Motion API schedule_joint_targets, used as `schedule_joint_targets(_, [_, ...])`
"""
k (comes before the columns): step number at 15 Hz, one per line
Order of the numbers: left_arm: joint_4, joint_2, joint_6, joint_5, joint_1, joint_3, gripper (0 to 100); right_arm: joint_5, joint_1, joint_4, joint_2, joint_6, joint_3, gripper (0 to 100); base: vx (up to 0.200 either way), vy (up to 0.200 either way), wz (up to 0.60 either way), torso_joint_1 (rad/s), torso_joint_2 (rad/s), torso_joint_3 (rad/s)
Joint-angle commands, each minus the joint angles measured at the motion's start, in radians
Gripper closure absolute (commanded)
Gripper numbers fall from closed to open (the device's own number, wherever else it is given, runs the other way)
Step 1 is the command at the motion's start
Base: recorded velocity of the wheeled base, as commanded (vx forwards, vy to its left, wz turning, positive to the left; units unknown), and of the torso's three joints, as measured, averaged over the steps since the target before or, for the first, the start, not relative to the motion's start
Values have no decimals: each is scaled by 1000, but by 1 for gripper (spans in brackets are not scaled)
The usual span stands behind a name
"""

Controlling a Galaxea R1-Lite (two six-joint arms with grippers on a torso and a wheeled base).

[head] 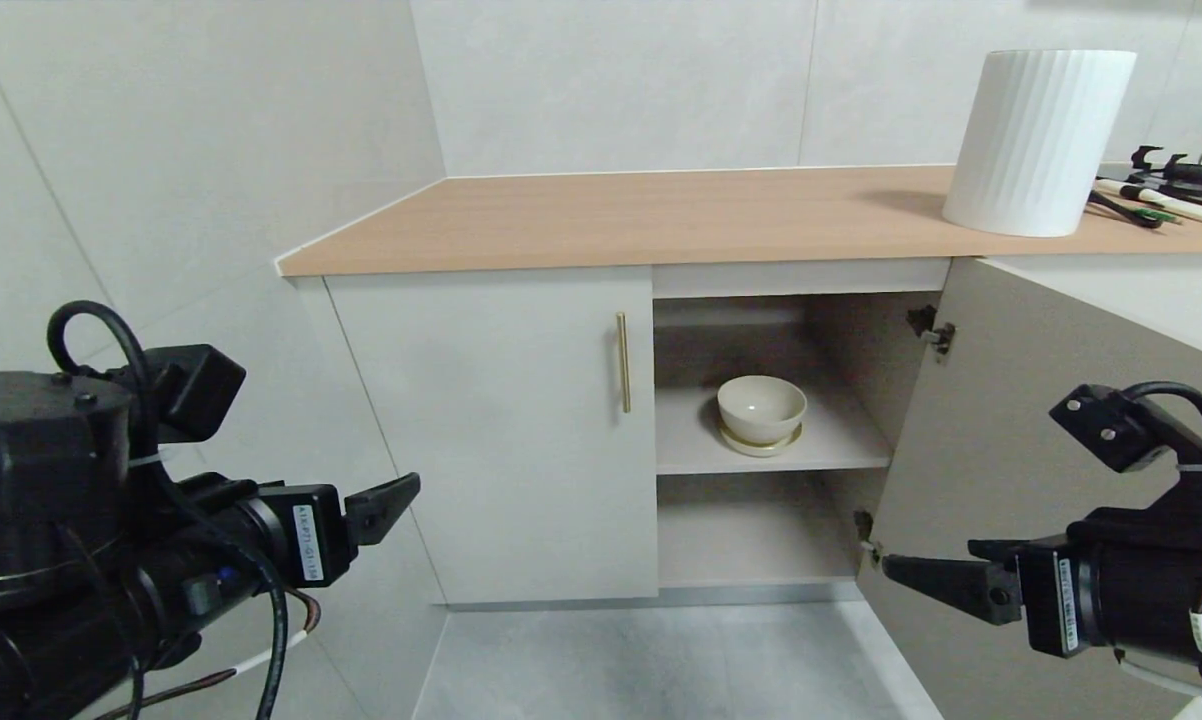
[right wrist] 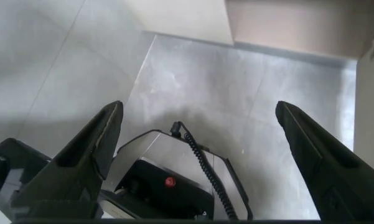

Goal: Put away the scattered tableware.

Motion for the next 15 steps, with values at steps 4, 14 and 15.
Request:
schedule_joint_targets(4, [1,8,0,0,-2,0,0,-6,0,0,-9,0,1,0,-50,0,0,1,1,1])
schedule_joint_targets(14, [-1,23,0,2,-1,-2,0,-29,-2,1,-116,-6,88,0,0,0,0,0,0,0])
schedule_joint_targets(15, [-1,28,0,4,-1,0,0,-29,-11,3,-125,-8,90,0,0,0,0,0,0,0])
